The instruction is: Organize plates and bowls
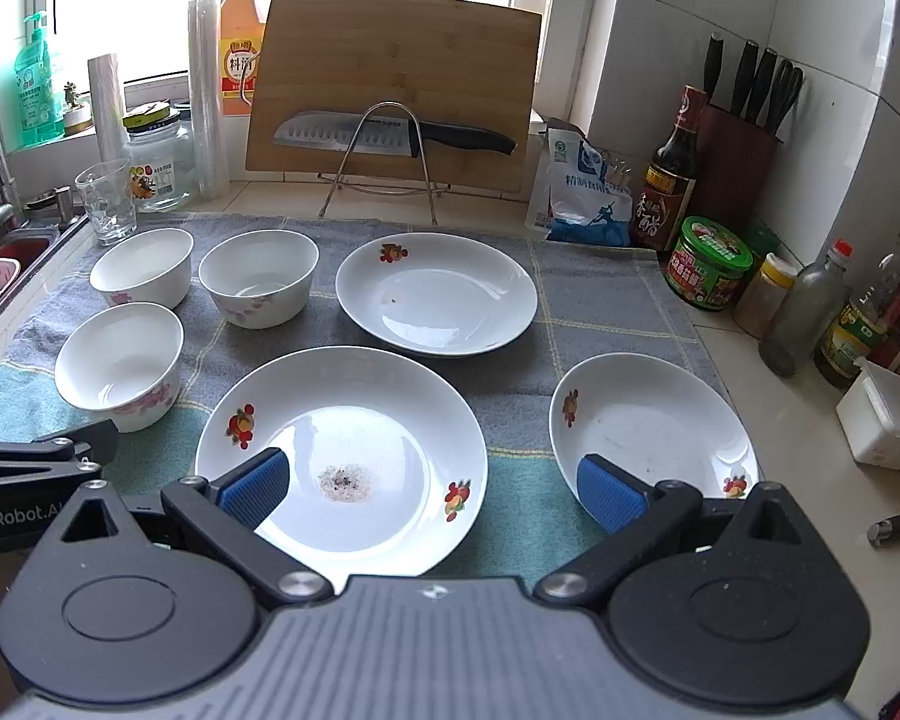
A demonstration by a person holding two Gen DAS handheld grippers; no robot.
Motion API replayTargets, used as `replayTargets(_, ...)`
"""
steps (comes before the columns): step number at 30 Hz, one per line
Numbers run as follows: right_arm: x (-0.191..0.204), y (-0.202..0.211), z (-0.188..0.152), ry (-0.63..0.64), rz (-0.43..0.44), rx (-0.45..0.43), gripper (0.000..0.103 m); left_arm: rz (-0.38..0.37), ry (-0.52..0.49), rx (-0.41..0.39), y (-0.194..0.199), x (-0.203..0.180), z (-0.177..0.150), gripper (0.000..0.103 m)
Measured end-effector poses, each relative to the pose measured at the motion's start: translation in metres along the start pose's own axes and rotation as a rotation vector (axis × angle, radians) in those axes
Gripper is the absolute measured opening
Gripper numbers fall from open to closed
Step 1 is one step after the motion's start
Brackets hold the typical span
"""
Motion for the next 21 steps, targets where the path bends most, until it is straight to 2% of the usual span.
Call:
replayTargets(11, 0.007, 0.002, 0.004, -0.002, -0.018, 0.005, 0.103, -0.008, -0.003, 0.003, -0.004, 0.004, 0.004, 0.102)
replayTargets(21, 0.014, 0.005, 0.011, -0.008, -0.05, -0.019, 0.103, -0.089, -0.038, -0.02, -0.007, 0.018, 0.014, 0.102)
Point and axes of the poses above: each gripper's, at about its wrist camera, not at the fingertips, and y roughly against the way its jaws point, x to its left, z to its top, the point moved 1 cm from there along -y, roughly the way its jaws point, and after that the axes turned 14 degrees about y, right-handed, at the moved point
